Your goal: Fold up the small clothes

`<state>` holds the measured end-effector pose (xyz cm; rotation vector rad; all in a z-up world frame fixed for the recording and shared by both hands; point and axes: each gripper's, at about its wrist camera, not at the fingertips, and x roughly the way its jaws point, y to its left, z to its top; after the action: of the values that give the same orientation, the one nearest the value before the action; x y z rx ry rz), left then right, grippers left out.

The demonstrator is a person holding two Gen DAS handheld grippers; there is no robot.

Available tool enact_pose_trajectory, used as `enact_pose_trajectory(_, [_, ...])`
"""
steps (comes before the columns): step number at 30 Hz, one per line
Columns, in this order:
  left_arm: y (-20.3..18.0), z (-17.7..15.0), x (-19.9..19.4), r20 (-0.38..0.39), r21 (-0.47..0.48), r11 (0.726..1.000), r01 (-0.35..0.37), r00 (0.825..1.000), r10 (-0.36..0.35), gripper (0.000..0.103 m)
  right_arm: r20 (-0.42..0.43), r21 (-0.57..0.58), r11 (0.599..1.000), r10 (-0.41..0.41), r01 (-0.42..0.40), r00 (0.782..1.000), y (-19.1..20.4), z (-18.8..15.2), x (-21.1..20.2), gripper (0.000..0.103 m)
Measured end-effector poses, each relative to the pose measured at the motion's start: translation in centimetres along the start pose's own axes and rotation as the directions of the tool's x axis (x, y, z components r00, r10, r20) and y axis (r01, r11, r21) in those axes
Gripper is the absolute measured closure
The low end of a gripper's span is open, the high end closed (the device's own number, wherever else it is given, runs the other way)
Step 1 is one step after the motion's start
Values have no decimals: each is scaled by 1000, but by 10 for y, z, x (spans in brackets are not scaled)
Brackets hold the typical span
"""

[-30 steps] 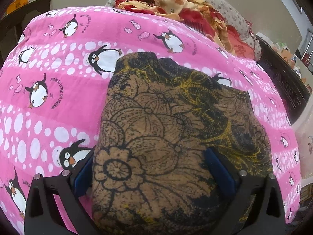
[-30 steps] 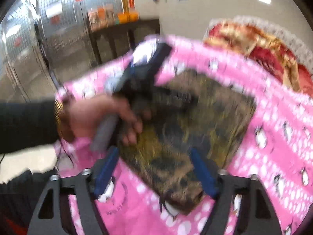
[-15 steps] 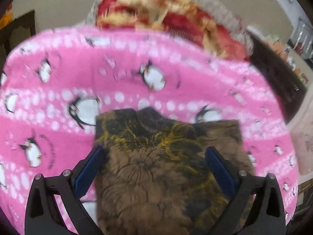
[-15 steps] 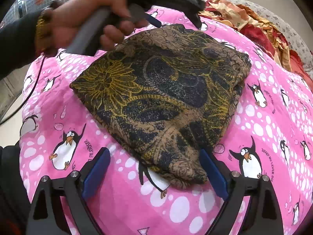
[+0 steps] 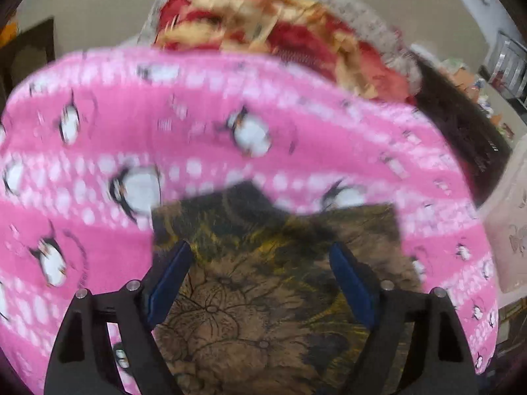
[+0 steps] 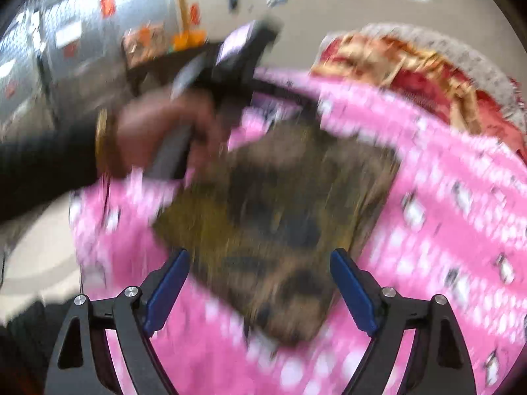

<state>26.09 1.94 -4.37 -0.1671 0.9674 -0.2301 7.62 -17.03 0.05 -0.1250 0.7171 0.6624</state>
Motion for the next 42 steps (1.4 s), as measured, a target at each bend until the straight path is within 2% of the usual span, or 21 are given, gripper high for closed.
enact_pose_trajectory(2, [7,-8,16,-25,-51,998,-41,999,40,18,-47,-25,1000,0,-2,999,-4,14,25,16])
enact_pose_trajectory(5, [2,-14,14,11,-10,999,-41,999,41,7,-169,-35,999,-5,-1,986,-22,8,70,20])
enact_pose_trajectory(6, [1,-16,15,14,-4,999,-44,999,44,7,-215,-23,999,22,-28,976,-30,3,82,20])
enact_pose_trajectory(9, [-1,-19,19,28,2,999,-52,998,52,4,-204,10,998,67,-66,977,-39,20,74,23])
enact_pose_trajectory(12, [2,-19,19,40,-16,999,-32,999,33,3,-127,13,1000,-10,11,992,-52,48,61,23])
enact_pose_trajectory(14, [3,-17,19,45,-42,999,13,999,-11,1,-163,18,998,-51,55,985,-60,54,74,22])
enact_pose_trajectory(16, [8,-17,17,56,-71,996,50,997,-46,1,-255,23,1000,8,-3,967,-68,44,101,22])
enact_pose_trajectory(17, [10,-17,17,62,-79,995,61,996,-56,1,-275,5,1000,-2,3,961,-72,36,111,22])
enact_pose_trajectory(18, [10,-17,17,64,-82,994,66,996,-60,1,-233,4,1000,6,-5,972,-73,32,109,22])
enact_pose_trajectory(22, [12,-18,15,84,-98,990,97,993,-88,1,-242,27,1000,15,-8,970,-75,46,98,22])
enact_pose_trajectory(24, [18,-19,14,98,-121,984,130,988,-118,1,-202,30,999,-17,23,979,-83,62,94,22])
enact_pose_trajectory(26, [22,-20,12,109,-137,979,154,984,-139,1,-172,32,994,-94,101,981,-90,75,94,22])
enact_pose_trajectory(28, [24,-20,12,115,-144,975,166,982,-151,1,-214,29,969,-232,244,949,-97,80,113,22])
enact_pose_trajectory(31, [25,-20,12,118,-148,973,175,980,-158,1,-288,21,930,-346,367,893,-109,77,140,24])
enact_pose_trajectory(33, [26,-20,12,121,-153,971,183,979,-166,1,-300,32,916,-373,400,878,-115,76,144,16])
enact_pose_trajectory(35, [27,-20,12,123,-155,970,186,978,-168,1,-314,94,912,-353,399,881,-120,84,144,18])
enact_pose_trajectory(36, [27,-20,12,122,-154,971,185,978,-167,1,-277,130,916,-334,380,901,-121,92,136,27])
enact_pose_trajectory(37, [27,-20,12,123,-154,971,184,978,-166,1,-241,154,920,-319,361,917,-124,101,131,29])
enact_pose_trajectory(40, [28,-21,12,124,-155,970,185,978,-167,1,-205,162,945,-250,285,946,-123,118,136,29])
enact_pose_trajectory(41, [28,-21,11,126,-158,969,190,977,-171,1,-220,129,951,-250,282,943,-119,121,145,29])
enact_pose_trajectory(42, [28,-21,12,128,-161,968,195,976,-175,1,-245,73,948,-285,311,927,-116,119,158,29])
